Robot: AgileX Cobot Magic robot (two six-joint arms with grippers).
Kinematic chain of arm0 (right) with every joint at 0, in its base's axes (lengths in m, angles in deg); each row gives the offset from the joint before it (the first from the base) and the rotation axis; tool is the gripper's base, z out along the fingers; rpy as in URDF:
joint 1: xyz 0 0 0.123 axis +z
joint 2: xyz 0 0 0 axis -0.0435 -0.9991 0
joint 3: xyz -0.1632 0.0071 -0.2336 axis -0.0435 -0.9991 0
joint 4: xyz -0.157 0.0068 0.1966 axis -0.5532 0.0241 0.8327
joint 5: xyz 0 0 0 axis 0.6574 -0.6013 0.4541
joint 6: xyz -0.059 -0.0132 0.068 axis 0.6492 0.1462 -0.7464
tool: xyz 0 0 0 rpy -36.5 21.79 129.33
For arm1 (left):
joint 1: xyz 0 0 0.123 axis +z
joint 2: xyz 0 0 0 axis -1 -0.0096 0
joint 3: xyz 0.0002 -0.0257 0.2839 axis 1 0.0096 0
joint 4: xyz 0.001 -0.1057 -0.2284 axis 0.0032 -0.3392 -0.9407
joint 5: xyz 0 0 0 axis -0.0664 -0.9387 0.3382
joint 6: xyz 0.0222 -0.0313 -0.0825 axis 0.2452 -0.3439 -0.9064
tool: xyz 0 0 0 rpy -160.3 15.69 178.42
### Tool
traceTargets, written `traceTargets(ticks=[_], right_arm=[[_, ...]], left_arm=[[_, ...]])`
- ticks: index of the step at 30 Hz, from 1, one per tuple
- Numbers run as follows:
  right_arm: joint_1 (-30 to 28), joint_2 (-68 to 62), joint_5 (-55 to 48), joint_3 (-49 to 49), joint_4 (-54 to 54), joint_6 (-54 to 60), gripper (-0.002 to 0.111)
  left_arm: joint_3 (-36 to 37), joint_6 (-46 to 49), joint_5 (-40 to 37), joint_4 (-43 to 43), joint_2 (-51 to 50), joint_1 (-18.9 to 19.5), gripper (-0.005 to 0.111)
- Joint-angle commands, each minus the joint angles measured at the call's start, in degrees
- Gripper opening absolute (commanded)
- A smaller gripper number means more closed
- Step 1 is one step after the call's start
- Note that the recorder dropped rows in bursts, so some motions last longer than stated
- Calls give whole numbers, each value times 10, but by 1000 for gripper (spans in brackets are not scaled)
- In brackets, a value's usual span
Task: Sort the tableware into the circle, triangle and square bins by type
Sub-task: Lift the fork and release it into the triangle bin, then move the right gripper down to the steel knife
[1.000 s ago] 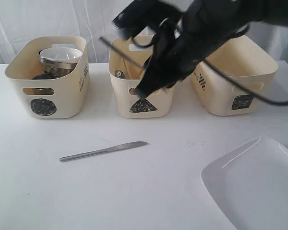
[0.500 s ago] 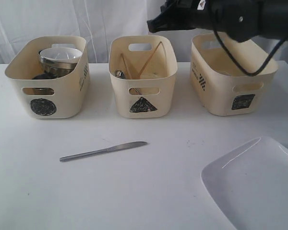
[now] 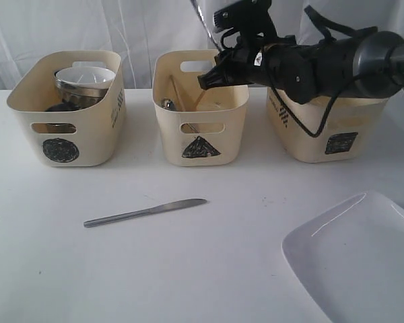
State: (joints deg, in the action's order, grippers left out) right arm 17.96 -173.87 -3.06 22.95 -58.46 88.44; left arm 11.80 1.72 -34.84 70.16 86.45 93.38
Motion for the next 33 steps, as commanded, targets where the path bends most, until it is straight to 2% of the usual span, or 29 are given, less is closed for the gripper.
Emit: traceTargets(ticks=[1, 4, 9, 13, 16, 20, 23, 26, 29, 33], right_arm=[[-4, 19, -31, 0, 4, -4, 34], [-4, 34, -78, 0, 4, -4, 34], [-4, 119, -287, 0, 40, 3, 32], [-4, 127, -362, 0, 45, 8, 32], [10, 121, -437, 0, 100, 94, 32], [47, 115, -521, 0, 273, 295, 32], [79, 115, -537, 0, 353, 378, 32], [123, 112, -525, 0, 380, 440, 32], [163, 94, -465, 0, 383, 451, 32], [189, 51, -397, 0, 383, 451, 32]], left_arm=[[4, -3, -23, -6, 3, 0, 0], [4, -3, -23, -6, 3, 0, 0], [4, -3, -23, -6, 3, 0, 0], [4, -3, -23, -6, 3, 0, 0], [4, -3, -23, -6, 3, 0, 0], [4, -3, -23, -6, 3, 0, 0], [4, -3, -23, -6, 3, 0, 0], [4, -3, -23, -6, 3, 0, 0], [4, -3, -23, -6, 3, 0, 0], [4, -3, -23, -6, 3, 0, 0]])
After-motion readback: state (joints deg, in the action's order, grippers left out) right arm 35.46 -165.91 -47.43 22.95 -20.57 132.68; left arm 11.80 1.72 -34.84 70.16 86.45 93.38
